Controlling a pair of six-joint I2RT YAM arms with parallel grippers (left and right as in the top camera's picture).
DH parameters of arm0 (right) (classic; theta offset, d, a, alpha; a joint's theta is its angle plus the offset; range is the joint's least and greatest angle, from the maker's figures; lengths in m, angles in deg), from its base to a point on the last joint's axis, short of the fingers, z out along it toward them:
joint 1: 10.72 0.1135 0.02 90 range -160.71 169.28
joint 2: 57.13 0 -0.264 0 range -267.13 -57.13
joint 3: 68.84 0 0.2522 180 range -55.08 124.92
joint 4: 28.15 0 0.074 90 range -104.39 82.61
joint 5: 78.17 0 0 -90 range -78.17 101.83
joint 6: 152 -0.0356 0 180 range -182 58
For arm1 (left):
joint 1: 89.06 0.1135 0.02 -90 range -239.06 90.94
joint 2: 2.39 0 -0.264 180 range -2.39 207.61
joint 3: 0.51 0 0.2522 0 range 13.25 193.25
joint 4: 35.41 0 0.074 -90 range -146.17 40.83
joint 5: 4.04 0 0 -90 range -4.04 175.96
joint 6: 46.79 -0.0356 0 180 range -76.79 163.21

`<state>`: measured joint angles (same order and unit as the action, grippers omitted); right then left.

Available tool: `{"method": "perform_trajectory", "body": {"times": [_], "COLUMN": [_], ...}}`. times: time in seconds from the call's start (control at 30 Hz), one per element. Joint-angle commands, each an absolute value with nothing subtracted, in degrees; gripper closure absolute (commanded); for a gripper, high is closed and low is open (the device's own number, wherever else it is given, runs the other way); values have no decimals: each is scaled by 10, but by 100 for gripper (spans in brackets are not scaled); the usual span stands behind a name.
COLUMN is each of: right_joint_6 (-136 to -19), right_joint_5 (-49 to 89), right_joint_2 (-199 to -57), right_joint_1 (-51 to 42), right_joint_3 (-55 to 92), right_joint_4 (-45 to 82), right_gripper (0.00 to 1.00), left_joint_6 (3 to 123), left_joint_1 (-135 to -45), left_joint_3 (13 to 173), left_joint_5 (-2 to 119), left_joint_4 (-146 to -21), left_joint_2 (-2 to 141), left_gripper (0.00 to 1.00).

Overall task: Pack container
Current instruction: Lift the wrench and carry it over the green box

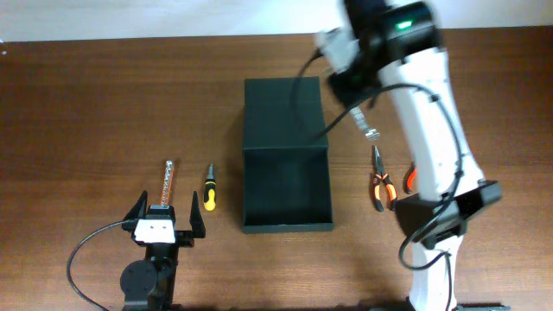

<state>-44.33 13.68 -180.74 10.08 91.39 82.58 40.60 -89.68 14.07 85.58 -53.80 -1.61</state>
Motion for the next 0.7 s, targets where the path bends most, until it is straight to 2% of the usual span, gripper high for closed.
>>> {"method": "perform_trajectory", "body": {"times": [0.0,0.2,0.67], "right_joint_6": [-449,-447,-447], "right_joint_5": [148,146,157], "right_joint_2": [-1803,-1803,-1803], "right_joint_1": [186,270,282], "right_joint_3": [920,869,626], "right_joint_4": [829,828,682], "right_gripper": [96,96,96], "left_joint_6": [397,397,397], "left_joint_1": [-898,-898,-898], "left_joint_3": [138,138,138], "left_joint_5": [860,860,860], "left_joint_4": [-539,-539,-539], "left_joint_2": [-21,-21,-21], "left_gripper": [1,1,1]}}
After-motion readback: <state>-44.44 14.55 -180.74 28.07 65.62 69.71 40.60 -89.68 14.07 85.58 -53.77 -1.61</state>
